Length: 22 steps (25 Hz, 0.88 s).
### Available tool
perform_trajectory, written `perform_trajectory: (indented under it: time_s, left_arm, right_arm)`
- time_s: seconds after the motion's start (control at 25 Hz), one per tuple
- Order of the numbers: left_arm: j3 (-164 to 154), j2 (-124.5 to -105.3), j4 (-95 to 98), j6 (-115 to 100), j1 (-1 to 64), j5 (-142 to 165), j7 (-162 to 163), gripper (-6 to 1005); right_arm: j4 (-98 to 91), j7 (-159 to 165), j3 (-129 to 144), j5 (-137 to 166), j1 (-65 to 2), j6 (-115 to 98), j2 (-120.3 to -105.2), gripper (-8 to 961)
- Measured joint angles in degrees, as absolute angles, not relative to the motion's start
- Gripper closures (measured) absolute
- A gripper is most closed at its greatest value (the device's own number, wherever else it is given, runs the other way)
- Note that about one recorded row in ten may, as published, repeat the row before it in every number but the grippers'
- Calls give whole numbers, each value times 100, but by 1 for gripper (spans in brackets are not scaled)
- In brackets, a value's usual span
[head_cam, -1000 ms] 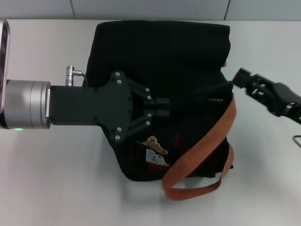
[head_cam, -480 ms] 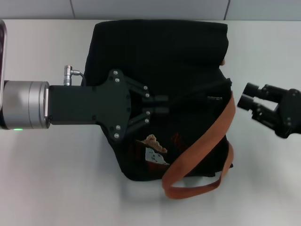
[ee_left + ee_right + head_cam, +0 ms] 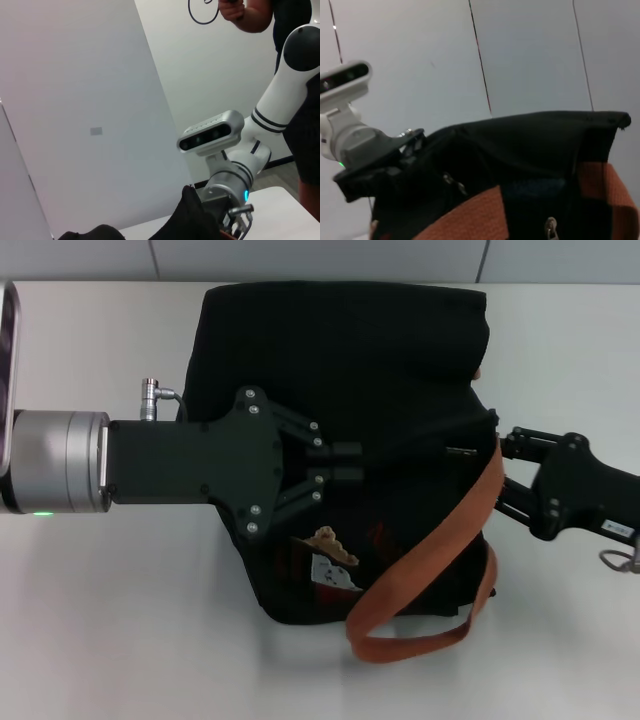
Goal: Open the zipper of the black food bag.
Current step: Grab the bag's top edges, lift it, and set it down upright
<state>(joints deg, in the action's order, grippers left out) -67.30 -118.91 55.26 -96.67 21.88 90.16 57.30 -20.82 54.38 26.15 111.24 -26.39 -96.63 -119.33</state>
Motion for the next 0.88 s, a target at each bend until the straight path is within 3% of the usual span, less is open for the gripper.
perform_trajectory:
  time_s: [0.88]
  left_arm:
    - [-6767,-11909,5446,-9668,2204,9011,5718,896]
  right_arm:
    - [-1139,3992,2550,10733,-2840,-9147,-11951,557]
